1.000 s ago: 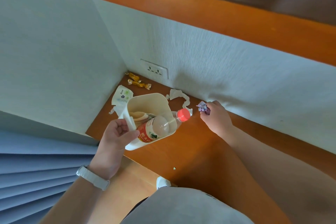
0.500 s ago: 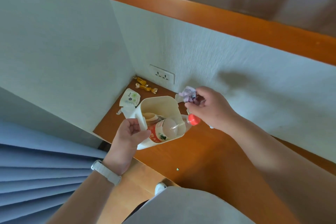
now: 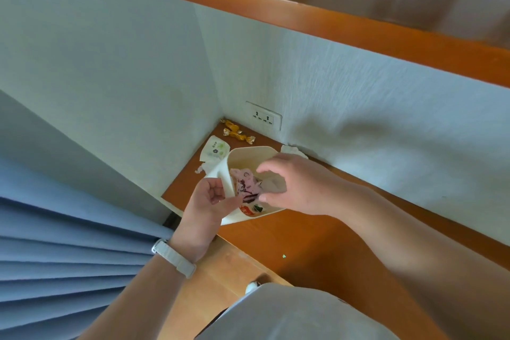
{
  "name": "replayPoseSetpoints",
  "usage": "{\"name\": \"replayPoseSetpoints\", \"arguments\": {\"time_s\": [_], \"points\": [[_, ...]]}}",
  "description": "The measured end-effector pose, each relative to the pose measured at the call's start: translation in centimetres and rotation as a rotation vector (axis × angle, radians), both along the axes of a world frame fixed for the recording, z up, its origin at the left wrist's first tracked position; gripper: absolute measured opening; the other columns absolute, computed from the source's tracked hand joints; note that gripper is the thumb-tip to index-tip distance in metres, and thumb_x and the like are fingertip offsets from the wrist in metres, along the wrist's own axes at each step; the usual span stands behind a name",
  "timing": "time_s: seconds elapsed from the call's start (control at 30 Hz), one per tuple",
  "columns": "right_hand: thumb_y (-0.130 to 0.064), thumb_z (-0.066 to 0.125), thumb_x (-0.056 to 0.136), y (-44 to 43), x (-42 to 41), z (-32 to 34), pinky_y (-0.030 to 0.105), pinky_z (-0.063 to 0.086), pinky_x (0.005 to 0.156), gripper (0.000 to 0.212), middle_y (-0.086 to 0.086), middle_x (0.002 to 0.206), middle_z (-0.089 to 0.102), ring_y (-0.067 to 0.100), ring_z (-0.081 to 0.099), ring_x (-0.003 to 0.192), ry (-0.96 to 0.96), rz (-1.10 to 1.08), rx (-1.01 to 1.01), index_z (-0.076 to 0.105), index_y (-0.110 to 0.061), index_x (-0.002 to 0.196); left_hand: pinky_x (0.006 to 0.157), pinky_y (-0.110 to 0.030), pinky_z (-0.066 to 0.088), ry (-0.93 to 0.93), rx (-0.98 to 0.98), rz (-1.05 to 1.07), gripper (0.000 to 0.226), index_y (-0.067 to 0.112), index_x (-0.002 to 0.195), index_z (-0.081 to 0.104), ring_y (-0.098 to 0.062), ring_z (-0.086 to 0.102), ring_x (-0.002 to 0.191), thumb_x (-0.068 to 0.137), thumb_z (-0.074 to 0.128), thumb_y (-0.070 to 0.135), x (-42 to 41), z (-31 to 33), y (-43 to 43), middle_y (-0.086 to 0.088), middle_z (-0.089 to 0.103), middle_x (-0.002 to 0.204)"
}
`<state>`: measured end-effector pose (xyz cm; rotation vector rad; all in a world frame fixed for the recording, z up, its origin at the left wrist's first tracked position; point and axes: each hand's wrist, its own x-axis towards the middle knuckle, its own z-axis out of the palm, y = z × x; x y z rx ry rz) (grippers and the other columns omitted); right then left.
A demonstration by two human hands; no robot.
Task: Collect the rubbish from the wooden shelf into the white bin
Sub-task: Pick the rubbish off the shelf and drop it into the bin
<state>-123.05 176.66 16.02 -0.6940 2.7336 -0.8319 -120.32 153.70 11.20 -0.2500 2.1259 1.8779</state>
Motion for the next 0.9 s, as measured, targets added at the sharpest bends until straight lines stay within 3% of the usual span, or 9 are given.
{"name": "replayPoseSetpoints", "arguments": {"time_s": [0.1, 0.27, 0.33, 0.43, 0.53, 0.67, 0.9], "points": [[-0.063, 0.05, 0.085, 1.6, -0.1, -0.6, 0.016, 0.041, 0.084, 0.054, -0.02, 0.12, 0.055, -0.001, 0.052, 0.108, -0.01, -0.104, -0.058, 0.057, -0.031, 0.129, 0.093, -0.046, 0.057, -0.018, 0.006, 0.004, 0.042, 0.015, 0.114, 0.058, -0.027, 0.067, 0.107, 0.079, 0.082, 0.015, -0.1, -0.3, 0.0, -0.009, 0.069, 0.11], [-0.053, 0.049, 0.09, 6.2, -0.7, -4.6, 0.018, 0.044, 0.073, 0.032, -0.021, 0.103, 0.06, -0.004, 0.057, 0.092, -0.086, -0.437, -0.123, 0.063, -0.033, 0.11, 0.081, -0.032, 0.059, -0.044, -0.003, -0.013, 0.039, 0.018, 0.114, 0.058, -0.021, 0.068, 0.104, 0.083, 0.079, 0.012, -0.6, -0.8, 0.4, -0.004, 0.07, 0.108], [-0.047, 0.048, 0.094, 8.2, -1.2, -7.3, 0.022, 0.044, 0.066, 0.021, -0.015, 0.094, 0.063, 0.001, 0.06, 0.085, -0.12, -0.554, -0.091, 0.062, -0.032, 0.099, 0.077, -0.027, 0.059, -0.048, -0.01, -0.012, 0.038, 0.02, 0.113, 0.058, -0.018, 0.069, 0.101, 0.083, 0.079, 0.012, -0.8, -1.0, 0.4, -0.002, 0.07, 0.105], [-0.042, 0.046, 0.097, 11.0, -1.5, -12.0, 0.037, 0.047, 0.063, 0.036, 0.008, 0.093, 0.067, 0.025, 0.063, 0.08, -0.213, -0.695, 0.018, 0.064, -0.01, 0.099, 0.072, -0.021, 0.058, -0.065, 0.007, -0.012, 0.036, 0.021, 0.111, 0.059, -0.014, 0.071, 0.097, 0.083, 0.078, 0.01, -1.3, -1.2, 0.7, 0.004, 0.072, 0.096], [-0.033, 0.057, 0.093, 12.7, -0.7, -15.8, 0.031, 0.048, 0.07, 0.03, 0.007, 0.11, 0.063, 0.019, 0.061, 0.086, -0.241, -0.682, 0.194, 0.062, -0.013, 0.115, 0.071, -0.02, 0.057, -0.072, 0.003, -0.028, 0.035, 0.019, 0.112, 0.059, -0.012, 0.071, 0.095, 0.083, 0.078, 0.009, -1.8, -1.1, 0.9, 0.004, 0.073, 0.095], [-0.026, 0.064, 0.089, 13.2, 0.2, -19.2, 0.035, 0.052, 0.084, 0.046, 0.008, 0.119, 0.055, 0.024, 0.058, 0.103, -0.236, -0.645, 0.291, 0.055, -0.016, 0.132, 0.07, -0.019, 0.057, -0.064, -0.01, -0.03, 0.034, 0.015, 0.112, 0.059, -0.012, 0.072, 0.094, 0.084, 0.076, 0.006, -2.4, -0.9, 1.2, -0.004, 0.071, 0.1], [-0.015, 0.056, 0.093, 12.7, 0.2, -21.3, 0.03, 0.054, 0.069, 0.012, 0.002, 0.098, 0.062, 0.015, 0.058, 0.078, -0.173, -0.614, 0.334, 0.062, -0.015, 0.103, 0.068, -0.018, 0.056, -0.066, 0.002, -0.026, 0.032, 0.013, 0.11, 0.059, -0.01, 0.072, 0.09, 0.084, 0.074, 0.0, -3.3, -1.2, 1.6, -0.004, 0.071, 0.096]]}}
